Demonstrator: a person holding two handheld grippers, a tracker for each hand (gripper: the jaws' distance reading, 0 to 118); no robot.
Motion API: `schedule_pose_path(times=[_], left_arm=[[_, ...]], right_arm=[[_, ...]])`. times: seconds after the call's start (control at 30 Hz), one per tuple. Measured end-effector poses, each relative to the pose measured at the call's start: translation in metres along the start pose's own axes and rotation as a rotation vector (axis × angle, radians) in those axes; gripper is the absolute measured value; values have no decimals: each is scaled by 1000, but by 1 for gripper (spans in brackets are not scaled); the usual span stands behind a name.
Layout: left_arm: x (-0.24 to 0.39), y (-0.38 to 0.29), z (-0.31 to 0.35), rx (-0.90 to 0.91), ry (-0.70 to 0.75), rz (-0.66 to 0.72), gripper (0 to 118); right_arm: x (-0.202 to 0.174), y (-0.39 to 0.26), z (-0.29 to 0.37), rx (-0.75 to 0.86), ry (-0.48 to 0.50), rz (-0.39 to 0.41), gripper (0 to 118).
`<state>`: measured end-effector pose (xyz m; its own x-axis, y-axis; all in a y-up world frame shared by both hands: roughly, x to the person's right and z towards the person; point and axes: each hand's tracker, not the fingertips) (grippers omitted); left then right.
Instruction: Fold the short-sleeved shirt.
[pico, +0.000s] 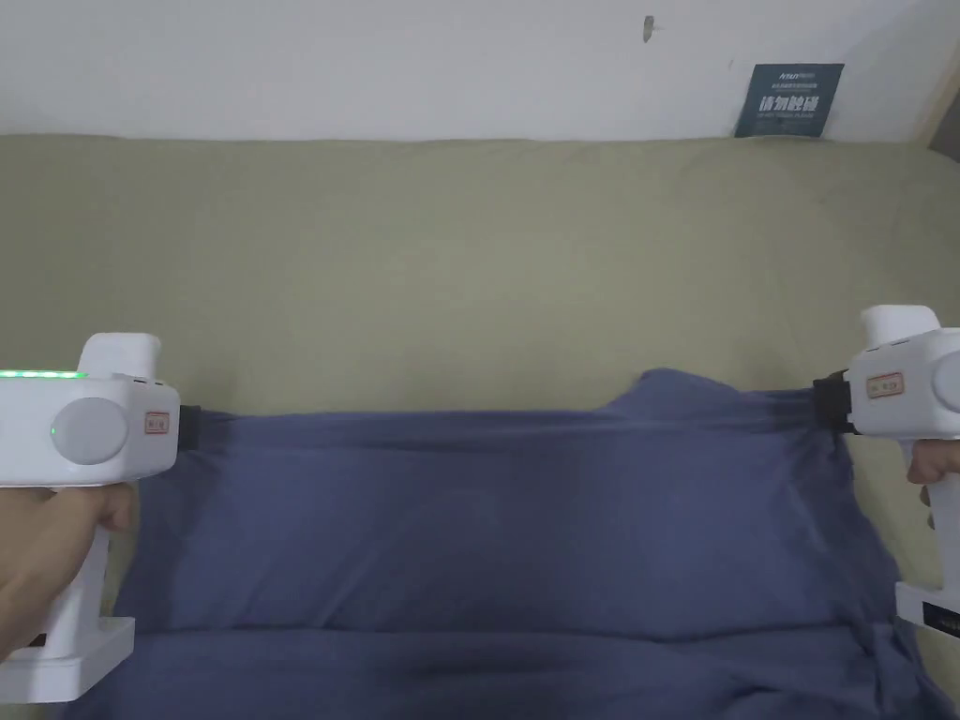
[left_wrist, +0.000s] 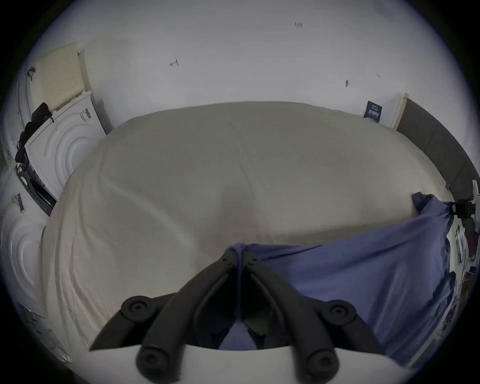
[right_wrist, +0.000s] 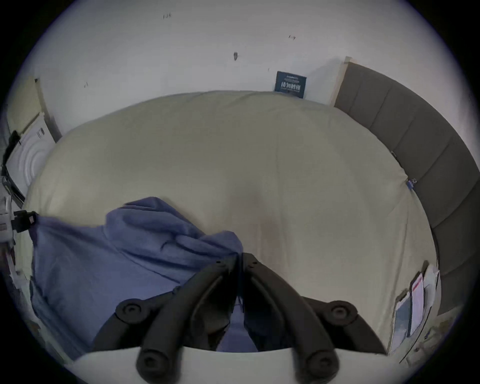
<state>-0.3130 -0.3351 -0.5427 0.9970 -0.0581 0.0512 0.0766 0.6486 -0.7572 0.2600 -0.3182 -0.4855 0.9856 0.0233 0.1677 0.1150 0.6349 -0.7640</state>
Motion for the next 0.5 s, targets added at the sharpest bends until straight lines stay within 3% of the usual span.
schedule_pose_path(times=[0.5], left_arm=[[-32, -85, 138, 100, -48, 6, 4]], right_arm=[[19, -97, 146, 138, 100, -41, 8]])
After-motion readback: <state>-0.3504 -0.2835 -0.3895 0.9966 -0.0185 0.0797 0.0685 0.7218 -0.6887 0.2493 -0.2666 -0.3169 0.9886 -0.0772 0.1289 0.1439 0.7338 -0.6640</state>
